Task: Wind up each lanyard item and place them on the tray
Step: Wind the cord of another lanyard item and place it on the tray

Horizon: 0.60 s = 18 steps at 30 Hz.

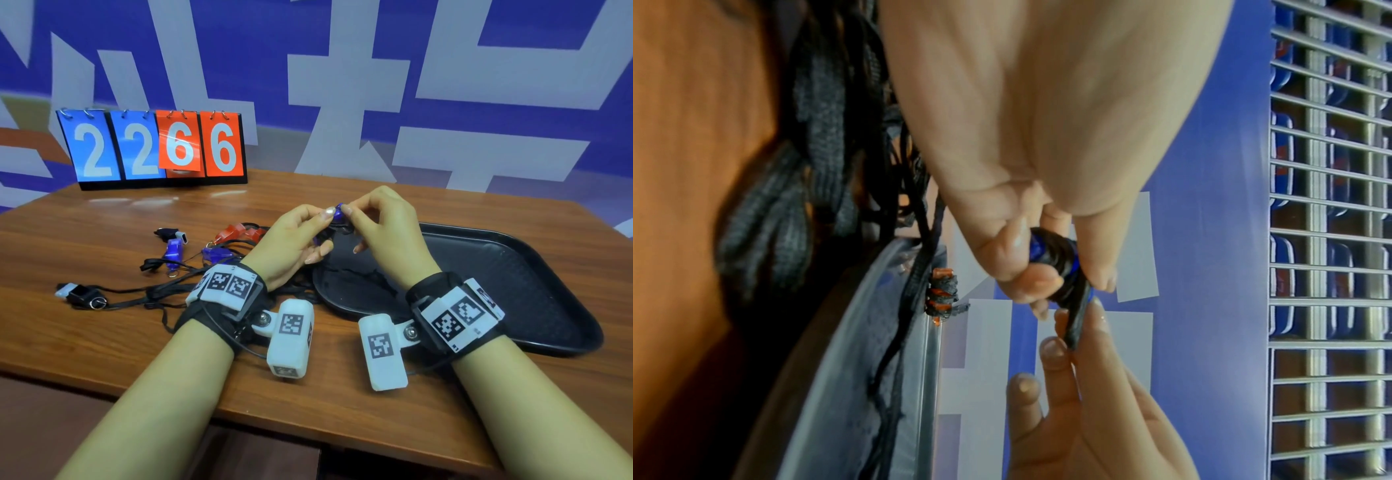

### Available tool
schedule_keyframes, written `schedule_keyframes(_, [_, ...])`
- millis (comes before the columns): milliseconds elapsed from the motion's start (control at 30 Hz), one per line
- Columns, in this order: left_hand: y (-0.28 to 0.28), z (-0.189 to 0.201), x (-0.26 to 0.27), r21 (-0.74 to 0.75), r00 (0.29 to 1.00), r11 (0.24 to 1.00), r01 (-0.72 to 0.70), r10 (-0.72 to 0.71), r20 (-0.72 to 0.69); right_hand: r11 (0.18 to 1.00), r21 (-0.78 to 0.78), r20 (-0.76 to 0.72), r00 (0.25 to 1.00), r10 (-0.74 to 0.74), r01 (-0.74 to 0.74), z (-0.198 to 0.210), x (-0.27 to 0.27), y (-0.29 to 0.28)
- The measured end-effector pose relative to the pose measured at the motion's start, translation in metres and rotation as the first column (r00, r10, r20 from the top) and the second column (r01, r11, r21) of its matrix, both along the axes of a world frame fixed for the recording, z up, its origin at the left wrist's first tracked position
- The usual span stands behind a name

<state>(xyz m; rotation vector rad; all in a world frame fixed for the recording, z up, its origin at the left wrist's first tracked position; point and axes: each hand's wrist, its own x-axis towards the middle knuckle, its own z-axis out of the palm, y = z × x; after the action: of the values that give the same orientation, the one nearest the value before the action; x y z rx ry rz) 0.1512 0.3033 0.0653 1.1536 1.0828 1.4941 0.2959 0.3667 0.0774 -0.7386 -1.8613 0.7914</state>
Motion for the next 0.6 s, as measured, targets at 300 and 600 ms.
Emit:
schedule_keyframes(300, [-0.0002,-0.0001,-0.0008,0.019,0.999,1.000,-0.001,0.000,0.039,0.999,-0.033,0.001,0.999,-0.039,0.039,0.0038,0.0024,-0.0027])
schedule_keyframes(600, [0.0021,-0.0036,-0.0027,0.063,0.993,0.998,-0.021,0.028,-0.119,0.987,-0.145,-0.024,0.997,-0.080,0.075,-0.0016,-0.0013,-0.0034])
